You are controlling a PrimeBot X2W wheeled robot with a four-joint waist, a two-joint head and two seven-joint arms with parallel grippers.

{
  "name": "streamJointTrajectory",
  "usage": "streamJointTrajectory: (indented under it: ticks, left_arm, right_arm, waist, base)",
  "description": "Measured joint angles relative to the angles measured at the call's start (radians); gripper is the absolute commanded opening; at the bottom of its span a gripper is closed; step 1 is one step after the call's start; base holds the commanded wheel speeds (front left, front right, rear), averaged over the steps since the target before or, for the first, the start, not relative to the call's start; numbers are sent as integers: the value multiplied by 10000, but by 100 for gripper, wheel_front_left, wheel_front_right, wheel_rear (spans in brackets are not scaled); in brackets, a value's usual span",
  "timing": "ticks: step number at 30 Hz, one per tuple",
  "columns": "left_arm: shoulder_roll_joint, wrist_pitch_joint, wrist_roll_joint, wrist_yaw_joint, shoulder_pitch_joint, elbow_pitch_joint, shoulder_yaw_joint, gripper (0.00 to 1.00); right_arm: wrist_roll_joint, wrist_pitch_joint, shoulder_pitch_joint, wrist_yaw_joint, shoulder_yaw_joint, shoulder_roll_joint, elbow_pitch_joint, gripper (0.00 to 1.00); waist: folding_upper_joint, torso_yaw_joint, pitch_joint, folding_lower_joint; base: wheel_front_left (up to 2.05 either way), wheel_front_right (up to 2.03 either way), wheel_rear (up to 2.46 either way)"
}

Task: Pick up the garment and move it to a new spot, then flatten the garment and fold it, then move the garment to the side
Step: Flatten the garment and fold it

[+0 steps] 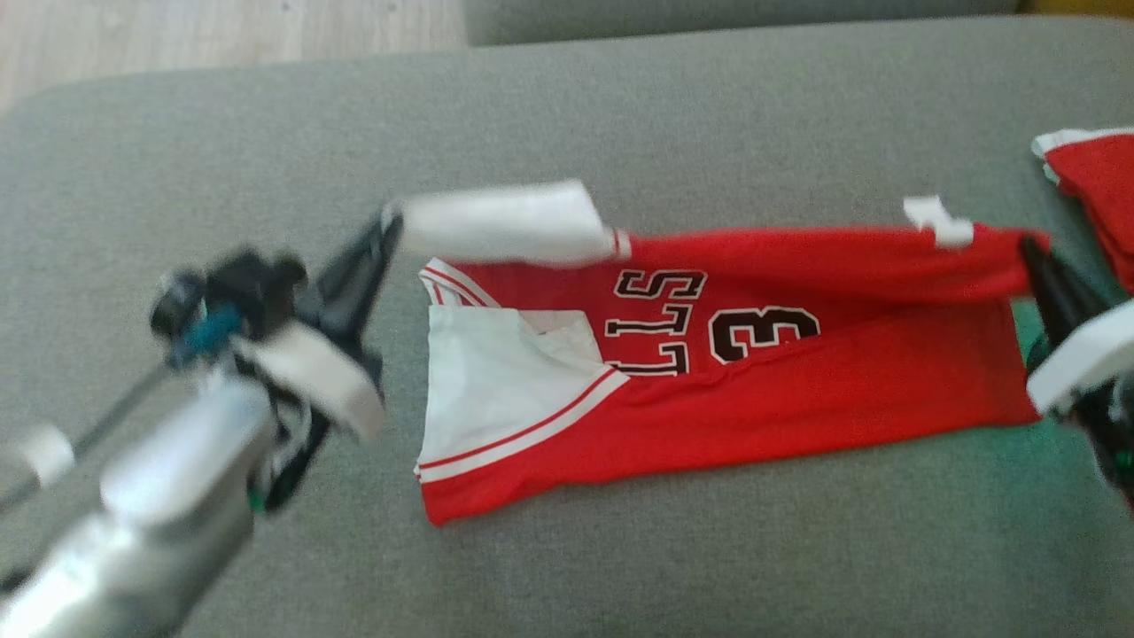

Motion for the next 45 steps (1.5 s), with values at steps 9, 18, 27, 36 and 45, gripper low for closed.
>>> streamJointTrajectory:
  ticks: [9,18,27,36,45]
  left_arm:
    - [803,-23,-564,1620,2995,-2638,-276,0]
    - [696,-128,-779,2343,3985,-3267,-244,100]
    - [-339,-217,525,3653,5512,-3517,1323,100]
    - [-1645,-234,3313,4105,7281,-4103,2849,100]
    - [-2410,-236,4376,3595,7936,-4054,3670,100]
  right_arm:
    - [178,-190,1731,0,-274,-27,-48,0]
    - [44,-688,1894,0,-817,435,545,100]
    - [109,-972,2820,0,-1515,1066,863,100]
    - [-228,-708,2171,0,-2353,1716,2803,100]
    - [-353,148,1551,0,-2638,1990,4414,0]
  waist:
    - [0,147,-461,1]
    - [0,133,-541,3]
    - [0,108,-905,1]
    - [0,781,-1130,2]
    - [0,1485,-1370,2]
  base:
    - [0,0,0]
    - [0,0,0]
    - [0,0,0]
    - [0,0,0]
    - [0,0,0]
